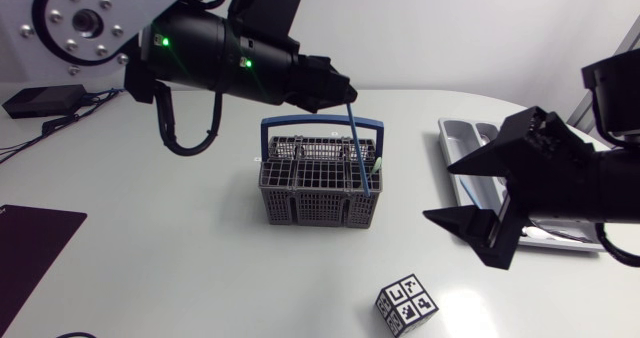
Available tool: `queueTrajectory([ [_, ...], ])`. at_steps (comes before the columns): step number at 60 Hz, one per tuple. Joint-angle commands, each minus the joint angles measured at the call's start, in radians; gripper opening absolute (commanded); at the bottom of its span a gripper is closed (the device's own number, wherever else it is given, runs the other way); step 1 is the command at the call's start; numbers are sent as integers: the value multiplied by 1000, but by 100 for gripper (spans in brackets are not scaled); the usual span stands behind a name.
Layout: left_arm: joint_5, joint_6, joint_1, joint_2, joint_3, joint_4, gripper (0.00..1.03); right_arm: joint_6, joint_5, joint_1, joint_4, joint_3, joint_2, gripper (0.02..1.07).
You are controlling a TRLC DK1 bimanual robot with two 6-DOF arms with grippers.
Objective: Transfer all utensils from the basket to the drawer tray.
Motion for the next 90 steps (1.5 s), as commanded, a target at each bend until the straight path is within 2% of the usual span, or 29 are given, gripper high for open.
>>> queueTrajectory([
  [1, 43, -36, 5, 39, 36, -21, 4, 89, -23, 54, -2, 27, 50, 98],
  [7, 91, -45, -6, 52, 34, -31, 4, 130, -85, 66, 27, 47, 115, 95],
  [15, 146, -67, -12, 74, 37, -36, 4, 170, -118, 86, 66, 69, 175, 92],
  [21, 172, -73, -15, 86, 36, -36, 4, 194, -134, 108, 80, 92, 215, 82],
  [46, 189, -71, -23, 92, 34, -33, 4, 245, -183, 112, 104, 116, 279, 10],
  [53, 191, -75, -23, 92, 36, -31, 4, 245, -186, 108, 101, 103, 271, 8],
  [56, 191, -76, -21, 92, 39, -30, 9, 244, -190, 103, 95, 97, 270, 8],
  [60, 191, -79, -20, 92, 44, -30, 23, 242, -193, 98, 90, 84, 258, 8],
  [61, 191, -79, -20, 92, 47, -30, 30, 240, -193, 97, 89, 81, 256, 8],
  [65, 191, -79, -17, 89, 50, -28, 48, 236, -193, 92, 76, 73, 245, 8],
  [67, 191, -81, -15, 88, 51, -25, 52, 234, -193, 88, 72, 69, 239, 8],
  [69, 189, -85, -11, 83, 51, -11, 61, 231, -195, 78, 64, 64, 233, 8],
  [71, 191, -87, -8, 80, 51, -2, 64, 228, -195, 72, 58, 60, 230, 8],
  [84, 163, -94, 32, 60, 53, 35, 67, 164, -221, -41, -2, 26, 192, 8],
  [90, 131, -93, 57, 52, 48, 51, 67, 92, -256, -182, -39, 17, 178, 8],
])
